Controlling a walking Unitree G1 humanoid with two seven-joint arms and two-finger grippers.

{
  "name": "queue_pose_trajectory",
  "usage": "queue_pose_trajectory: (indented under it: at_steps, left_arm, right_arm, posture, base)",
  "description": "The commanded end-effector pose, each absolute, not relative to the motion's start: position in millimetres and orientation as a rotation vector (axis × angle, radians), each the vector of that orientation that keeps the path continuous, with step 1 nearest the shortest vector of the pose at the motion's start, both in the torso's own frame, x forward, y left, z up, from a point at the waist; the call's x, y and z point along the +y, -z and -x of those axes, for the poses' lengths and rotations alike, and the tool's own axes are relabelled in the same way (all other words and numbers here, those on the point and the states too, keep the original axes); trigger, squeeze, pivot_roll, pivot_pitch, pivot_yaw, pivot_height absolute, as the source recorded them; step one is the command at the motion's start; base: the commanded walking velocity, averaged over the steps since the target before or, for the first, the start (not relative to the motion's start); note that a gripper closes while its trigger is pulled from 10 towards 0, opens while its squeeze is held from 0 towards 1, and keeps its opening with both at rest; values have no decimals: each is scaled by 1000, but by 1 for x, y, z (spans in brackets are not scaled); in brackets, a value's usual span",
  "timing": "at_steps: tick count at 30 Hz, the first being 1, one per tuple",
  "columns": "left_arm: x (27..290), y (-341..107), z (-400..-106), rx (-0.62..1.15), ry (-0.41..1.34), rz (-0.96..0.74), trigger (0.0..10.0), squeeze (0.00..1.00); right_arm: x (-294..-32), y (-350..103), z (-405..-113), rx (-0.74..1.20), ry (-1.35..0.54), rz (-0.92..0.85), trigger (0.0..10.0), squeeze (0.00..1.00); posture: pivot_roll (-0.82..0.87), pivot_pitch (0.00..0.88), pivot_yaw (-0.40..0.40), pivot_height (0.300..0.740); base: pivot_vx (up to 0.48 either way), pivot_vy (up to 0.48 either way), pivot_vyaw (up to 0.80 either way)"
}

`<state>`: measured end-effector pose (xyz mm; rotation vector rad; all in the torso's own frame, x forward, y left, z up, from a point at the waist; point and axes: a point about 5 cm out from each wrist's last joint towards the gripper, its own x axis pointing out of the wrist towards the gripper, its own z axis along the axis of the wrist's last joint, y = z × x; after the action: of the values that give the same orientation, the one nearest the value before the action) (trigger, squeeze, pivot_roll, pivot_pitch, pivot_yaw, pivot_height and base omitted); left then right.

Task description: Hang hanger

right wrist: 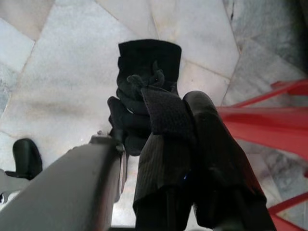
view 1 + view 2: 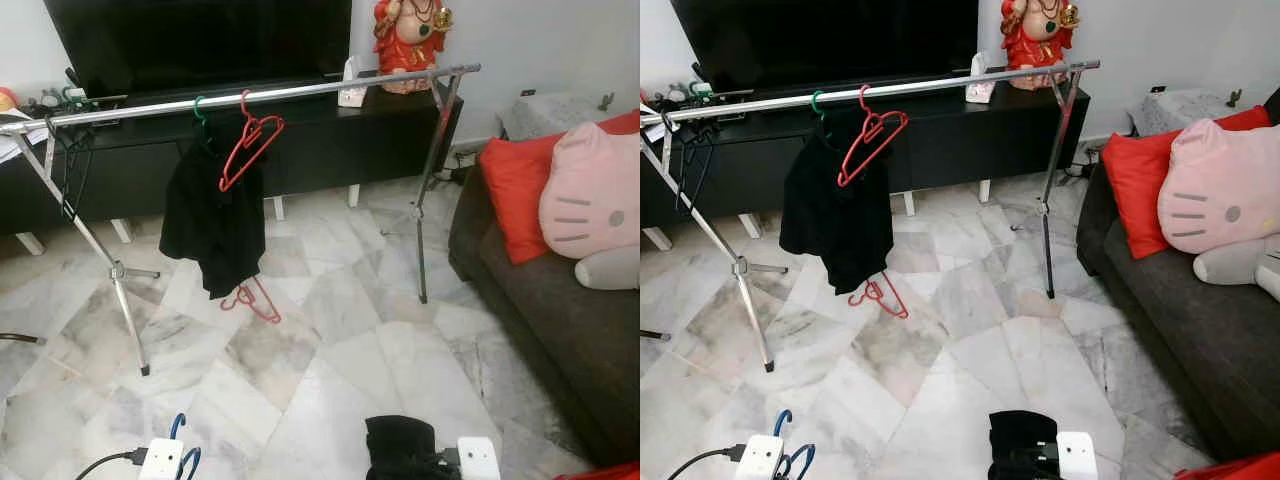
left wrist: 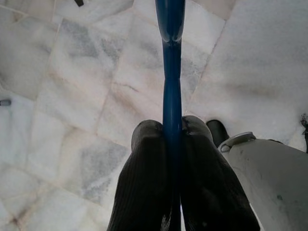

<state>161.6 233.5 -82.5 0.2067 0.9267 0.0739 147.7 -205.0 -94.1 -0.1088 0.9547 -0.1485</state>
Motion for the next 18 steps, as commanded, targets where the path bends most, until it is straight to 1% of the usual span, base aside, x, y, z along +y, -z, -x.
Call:
queue_pose_trajectory:
  at_steps: [1,6,7,8,15,17,18]
  left_arm:
    - [236,80,-165,915,-82,-222,10000,0]
    - [230,81,-167,913,-73,-218,10000,0]
    - [230,81,-167,914,-72,-217,10000,0]
    - [228,82,-166,914,-70,-215,10000,0]
    - [223,83,-164,916,-58,-207,10000,0]
    - [224,84,-164,916,-58,-207,10000,0]
    - [224,84,-163,917,-59,-206,10000,0]
  right_arm:
    - [-205,95,-146,964,160,100,10000,0]
    - [-206,95,-146,965,159,103,10000,0]
    - [-206,95,-146,965,160,103,10000,0]
    - [-206,94,-147,963,162,103,10000,0]
    - [-209,93,-150,960,139,145,10000,0]
    - [-210,91,-153,931,156,132,10000,0]
    - [-211,90,-154,921,157,128,10000,0]
  posture:
    - [-127,0,1,740]
    - [-130,0,2,740]
    - [-130,0,2,740]
    - [-129,0,1,740]
    - [-129,0,0,740]
    - [-128,0,1,740]
    - [-128,0,1,740]
  base:
    - [0,0,0]
    - [0,0,0]
    - [0,315,0]
    - [0,-371,0]
    - [0,0,0]
    - [0,390,456]
    - [0,390,0]
